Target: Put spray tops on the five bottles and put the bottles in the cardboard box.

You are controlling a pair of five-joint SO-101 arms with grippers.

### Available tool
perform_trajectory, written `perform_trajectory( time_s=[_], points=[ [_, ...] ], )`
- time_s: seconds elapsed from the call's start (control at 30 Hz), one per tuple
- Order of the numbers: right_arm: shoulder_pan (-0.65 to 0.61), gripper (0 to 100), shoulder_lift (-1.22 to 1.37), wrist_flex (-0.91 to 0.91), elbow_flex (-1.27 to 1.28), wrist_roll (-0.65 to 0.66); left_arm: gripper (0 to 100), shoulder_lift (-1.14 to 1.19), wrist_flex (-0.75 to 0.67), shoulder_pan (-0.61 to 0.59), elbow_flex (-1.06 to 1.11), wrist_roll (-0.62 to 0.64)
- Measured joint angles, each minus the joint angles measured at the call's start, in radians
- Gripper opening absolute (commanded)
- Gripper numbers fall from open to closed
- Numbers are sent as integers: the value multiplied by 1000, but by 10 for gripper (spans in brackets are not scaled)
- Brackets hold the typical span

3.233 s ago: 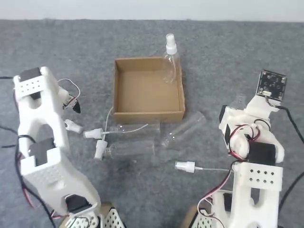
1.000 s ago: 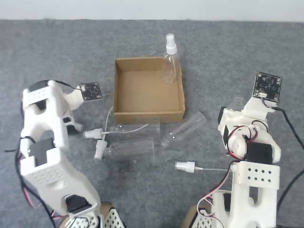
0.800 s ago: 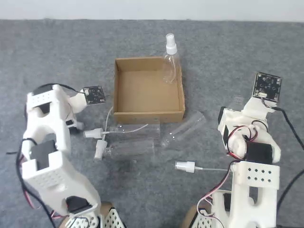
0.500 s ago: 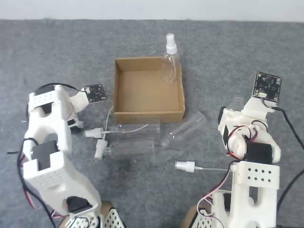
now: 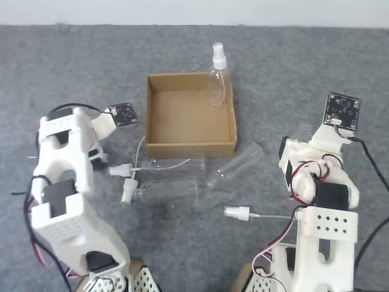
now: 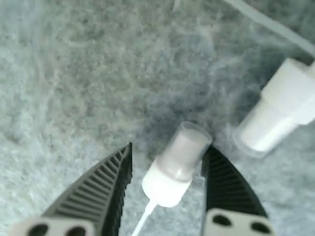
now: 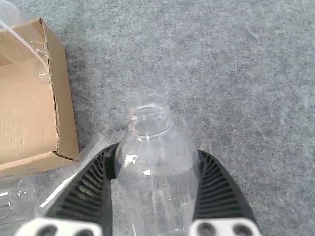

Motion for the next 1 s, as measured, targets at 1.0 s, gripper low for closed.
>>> perform_trajectory(
  time_s=[1.0],
  points=[
    [0, 44, 0, 0, 0, 0, 13, 20, 350, 55, -138, 68]
  ],
)
